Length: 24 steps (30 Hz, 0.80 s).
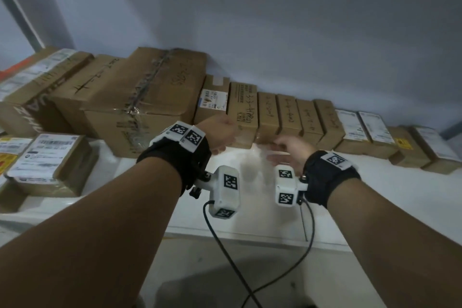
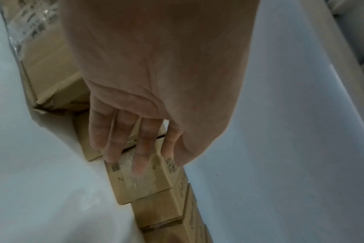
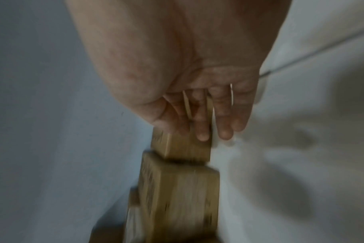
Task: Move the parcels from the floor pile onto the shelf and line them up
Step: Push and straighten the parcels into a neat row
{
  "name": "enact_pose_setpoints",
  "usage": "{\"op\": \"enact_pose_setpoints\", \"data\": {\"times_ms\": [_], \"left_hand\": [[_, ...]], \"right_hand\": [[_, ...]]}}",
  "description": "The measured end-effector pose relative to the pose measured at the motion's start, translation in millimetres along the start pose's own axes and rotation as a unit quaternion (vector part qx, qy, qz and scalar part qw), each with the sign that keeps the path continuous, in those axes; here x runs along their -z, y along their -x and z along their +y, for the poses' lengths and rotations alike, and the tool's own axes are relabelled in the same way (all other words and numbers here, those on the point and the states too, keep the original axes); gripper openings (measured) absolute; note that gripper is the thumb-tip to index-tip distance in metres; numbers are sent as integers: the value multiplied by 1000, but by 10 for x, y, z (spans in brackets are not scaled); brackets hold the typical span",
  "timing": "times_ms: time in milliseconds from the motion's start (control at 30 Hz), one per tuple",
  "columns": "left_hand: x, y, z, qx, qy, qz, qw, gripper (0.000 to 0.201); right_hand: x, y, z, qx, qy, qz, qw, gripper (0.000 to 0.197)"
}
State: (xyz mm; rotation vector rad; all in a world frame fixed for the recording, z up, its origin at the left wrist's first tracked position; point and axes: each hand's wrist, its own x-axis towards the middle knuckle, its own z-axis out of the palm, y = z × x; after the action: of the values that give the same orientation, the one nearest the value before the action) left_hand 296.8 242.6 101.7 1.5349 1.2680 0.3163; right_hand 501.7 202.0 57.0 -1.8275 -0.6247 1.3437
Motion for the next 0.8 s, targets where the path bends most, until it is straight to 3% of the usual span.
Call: {"op": "enact_pose_setpoints", "data": {"times_ms": [167, 300, 400, 533, 633, 800], "left_hand": [[-158, -195, -85, 34, -16, -3, 999, 8], [-376, -322, 17, 46, -13, 23, 999, 27], [-520, -413, 145, 50, -3, 3, 999, 25], [-655, -510, 267, 20, -12, -29, 999, 30], [-718, -569, 310, 35, -33, -48, 998, 39], [-875, -687, 337, 49, -19, -43, 998, 19]], "right_hand": [[779, -198, -10, -12, 36, 89, 995, 27], [1108, -319, -54, 7, 5, 119, 993, 30], [1028, -369, -63, 14, 11, 65, 998, 22], [879, -417, -55, 51, 23, 22, 998, 43], [824, -493, -6, 42, 3, 28, 999, 46], [775, -509, 22, 22, -24, 15, 999, 47]]}}
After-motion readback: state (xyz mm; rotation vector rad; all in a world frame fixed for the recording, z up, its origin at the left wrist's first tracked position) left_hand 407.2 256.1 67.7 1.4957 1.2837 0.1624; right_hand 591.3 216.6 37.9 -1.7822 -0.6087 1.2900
